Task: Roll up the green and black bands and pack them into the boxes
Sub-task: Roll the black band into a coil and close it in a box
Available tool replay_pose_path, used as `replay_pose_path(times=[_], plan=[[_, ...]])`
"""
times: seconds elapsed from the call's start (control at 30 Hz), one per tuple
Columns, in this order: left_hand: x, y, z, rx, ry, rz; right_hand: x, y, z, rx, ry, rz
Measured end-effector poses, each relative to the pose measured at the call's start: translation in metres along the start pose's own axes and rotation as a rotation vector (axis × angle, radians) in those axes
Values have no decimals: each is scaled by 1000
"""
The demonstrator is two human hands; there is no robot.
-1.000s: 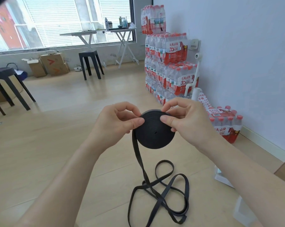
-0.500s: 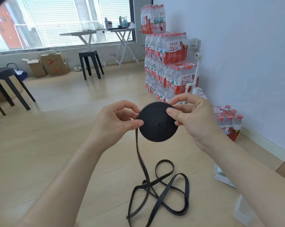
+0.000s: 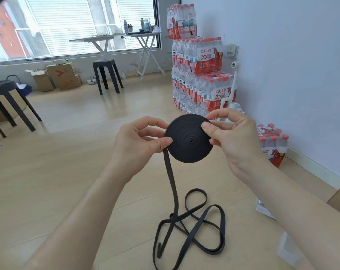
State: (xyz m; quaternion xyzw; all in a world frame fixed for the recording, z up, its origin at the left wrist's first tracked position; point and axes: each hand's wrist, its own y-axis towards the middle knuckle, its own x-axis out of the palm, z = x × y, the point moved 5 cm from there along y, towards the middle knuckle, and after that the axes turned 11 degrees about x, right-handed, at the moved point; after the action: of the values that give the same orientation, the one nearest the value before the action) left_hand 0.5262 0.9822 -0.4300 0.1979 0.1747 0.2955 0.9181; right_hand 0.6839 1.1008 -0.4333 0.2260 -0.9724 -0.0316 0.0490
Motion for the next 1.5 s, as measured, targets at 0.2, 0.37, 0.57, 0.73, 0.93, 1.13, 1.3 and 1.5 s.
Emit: replay_pose_path(times=[0.2,0.37,0.57,0.73,0.93,1.13,1.3,1.5], plan=[[4,-3,-6,-33,-123,90,0,0,6,76,102,47],[12,-6,-9,-98,-183,127,-4,2,7,122,202,74],[17,-7,-4,-75,-155,120,-4,3,25,225,364,98],[-6,0,2,-15,-23,78,-6,4,15,162,-106,-89],[5,-4,5,37,260,-198,14,-8,1,-192,-578,-252],[7,-4,3,54,331,-276,22,-7,13,-194,-660,-319],[7,-5,6,71,363,-301,27,-10,17,-169,-672,-389],[4,-1,3,90,290,-142,21,-7,6,-187,-547,-298]])
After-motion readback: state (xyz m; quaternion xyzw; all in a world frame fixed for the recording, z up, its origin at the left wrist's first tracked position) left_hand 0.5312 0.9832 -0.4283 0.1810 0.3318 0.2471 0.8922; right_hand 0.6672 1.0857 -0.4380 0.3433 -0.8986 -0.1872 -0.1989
